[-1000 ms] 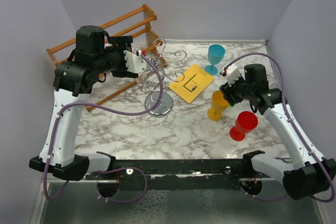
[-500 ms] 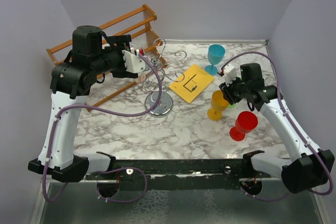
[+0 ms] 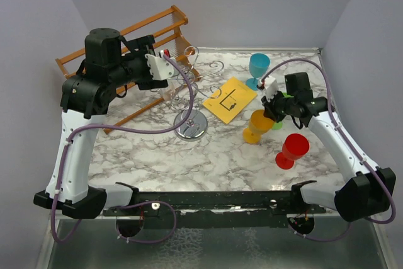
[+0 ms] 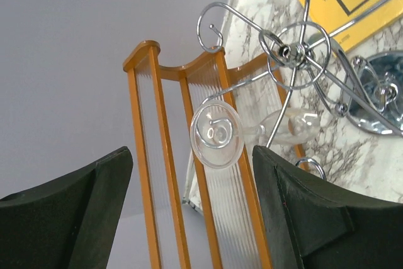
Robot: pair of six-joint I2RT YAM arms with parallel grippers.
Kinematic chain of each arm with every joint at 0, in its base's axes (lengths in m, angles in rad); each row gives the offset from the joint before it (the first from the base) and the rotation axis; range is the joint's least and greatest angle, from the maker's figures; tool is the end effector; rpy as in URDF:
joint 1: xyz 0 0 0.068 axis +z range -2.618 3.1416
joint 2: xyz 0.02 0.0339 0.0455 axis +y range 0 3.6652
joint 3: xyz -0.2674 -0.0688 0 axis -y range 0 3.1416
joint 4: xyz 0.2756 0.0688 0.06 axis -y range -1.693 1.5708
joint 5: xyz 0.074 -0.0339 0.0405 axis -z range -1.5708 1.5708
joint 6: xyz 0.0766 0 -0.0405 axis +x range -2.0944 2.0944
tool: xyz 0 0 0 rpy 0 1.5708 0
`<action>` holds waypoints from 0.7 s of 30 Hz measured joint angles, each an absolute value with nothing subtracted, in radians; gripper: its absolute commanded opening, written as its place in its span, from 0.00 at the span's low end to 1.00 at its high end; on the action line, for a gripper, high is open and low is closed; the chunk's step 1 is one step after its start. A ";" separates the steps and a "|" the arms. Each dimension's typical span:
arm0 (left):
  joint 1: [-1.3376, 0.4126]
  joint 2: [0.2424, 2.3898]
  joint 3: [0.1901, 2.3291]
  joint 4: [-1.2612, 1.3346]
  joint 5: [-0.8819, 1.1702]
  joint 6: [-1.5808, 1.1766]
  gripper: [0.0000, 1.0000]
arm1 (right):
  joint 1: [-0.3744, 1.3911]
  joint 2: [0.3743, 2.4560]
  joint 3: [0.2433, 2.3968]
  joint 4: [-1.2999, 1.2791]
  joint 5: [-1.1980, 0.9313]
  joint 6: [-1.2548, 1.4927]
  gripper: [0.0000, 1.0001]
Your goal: Place the wine glass upside down on the wine glass rack
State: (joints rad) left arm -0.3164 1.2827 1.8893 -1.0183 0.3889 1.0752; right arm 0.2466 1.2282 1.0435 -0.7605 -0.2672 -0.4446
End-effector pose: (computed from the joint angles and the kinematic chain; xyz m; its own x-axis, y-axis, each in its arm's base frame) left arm 0.2466 -0.1113 0.5183 0.3629 0.7377 -0.5693 0.6285 0.2573 0.7340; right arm 0.2847 0.0925 0.2539 -0.5439 -0.5647 -0.6207 -0.6860 0.7252 -0.0586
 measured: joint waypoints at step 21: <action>-0.316 1.261 1.768 -0.535 0.423 0.115 0.81 | 0.247 1.184 1.528 -0.567 -0.368 -0.407 0.01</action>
